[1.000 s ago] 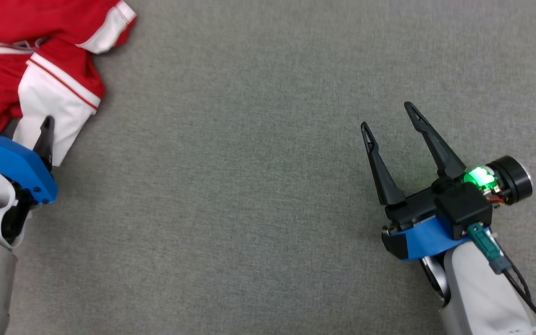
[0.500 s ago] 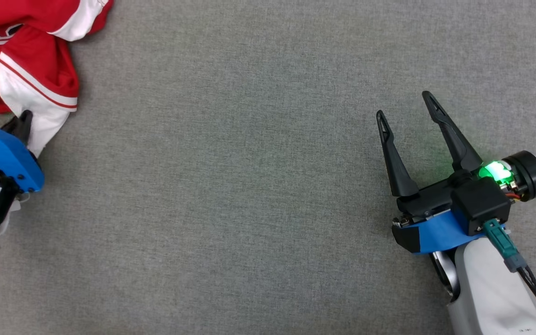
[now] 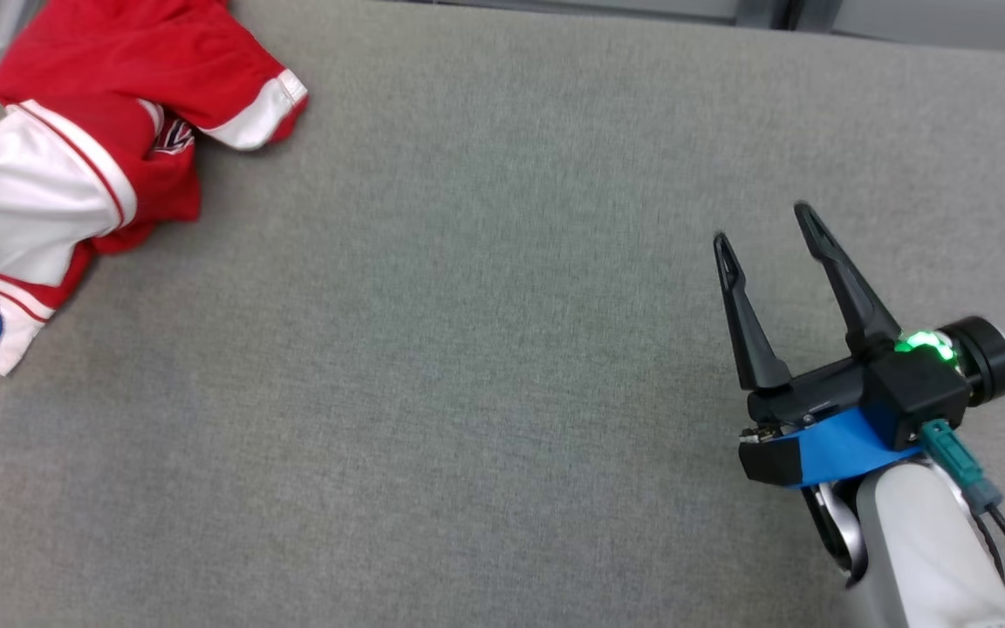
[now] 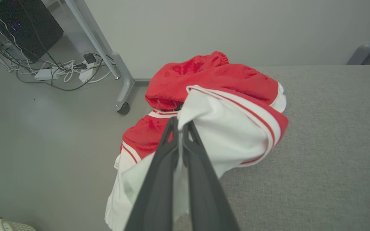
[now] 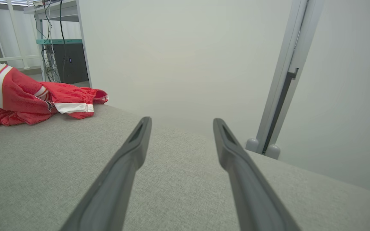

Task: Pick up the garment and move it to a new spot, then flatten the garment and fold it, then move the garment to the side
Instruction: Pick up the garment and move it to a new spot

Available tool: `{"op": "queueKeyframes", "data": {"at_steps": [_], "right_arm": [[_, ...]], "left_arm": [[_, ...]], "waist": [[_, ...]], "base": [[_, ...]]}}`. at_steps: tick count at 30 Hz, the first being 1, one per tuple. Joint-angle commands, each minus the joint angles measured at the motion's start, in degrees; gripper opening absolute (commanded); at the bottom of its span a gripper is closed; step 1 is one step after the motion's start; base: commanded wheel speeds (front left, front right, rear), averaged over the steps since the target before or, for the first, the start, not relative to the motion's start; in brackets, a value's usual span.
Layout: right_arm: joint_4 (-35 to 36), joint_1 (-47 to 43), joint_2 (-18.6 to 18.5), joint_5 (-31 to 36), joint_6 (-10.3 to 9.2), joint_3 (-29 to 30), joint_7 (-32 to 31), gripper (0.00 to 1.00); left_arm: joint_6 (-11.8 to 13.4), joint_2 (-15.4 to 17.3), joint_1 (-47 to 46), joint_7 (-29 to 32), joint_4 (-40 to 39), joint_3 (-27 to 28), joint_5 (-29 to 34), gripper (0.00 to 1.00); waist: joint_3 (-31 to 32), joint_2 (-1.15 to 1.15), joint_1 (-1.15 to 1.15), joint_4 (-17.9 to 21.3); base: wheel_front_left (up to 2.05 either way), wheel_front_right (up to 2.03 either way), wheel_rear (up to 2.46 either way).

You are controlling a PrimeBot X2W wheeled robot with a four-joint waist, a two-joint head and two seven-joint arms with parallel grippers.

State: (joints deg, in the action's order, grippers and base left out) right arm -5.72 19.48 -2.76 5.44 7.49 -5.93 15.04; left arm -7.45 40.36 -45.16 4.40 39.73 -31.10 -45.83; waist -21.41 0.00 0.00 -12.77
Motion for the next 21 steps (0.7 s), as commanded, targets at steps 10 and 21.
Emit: {"op": "queueKeyframes", "data": {"at_steps": [10, 21], "right_arm": [[-1.5, -6.6, -0.2, -4.6, 0.01, 4.2, 0.2, 1.00], [-1.9, -11.6, -0.2, -7.2, 0.01, 9.8, 0.2, 1.00]], "left_arm": [[0.0, 7.7, -5.3, -1.2, -9.2, -2.2, 3.9, 0.00], [3.1, 1.8, -15.6, 0.9, -24.8, -3.0, 6.6, 0.00]], "waist": [[12.8, 0.00, 0.00, 5.5], [18.8, 0.00, 0.00, 12.5]], "base": [[0.00, 0.00, 0.00], [0.00, 0.00, 0.00]]}}
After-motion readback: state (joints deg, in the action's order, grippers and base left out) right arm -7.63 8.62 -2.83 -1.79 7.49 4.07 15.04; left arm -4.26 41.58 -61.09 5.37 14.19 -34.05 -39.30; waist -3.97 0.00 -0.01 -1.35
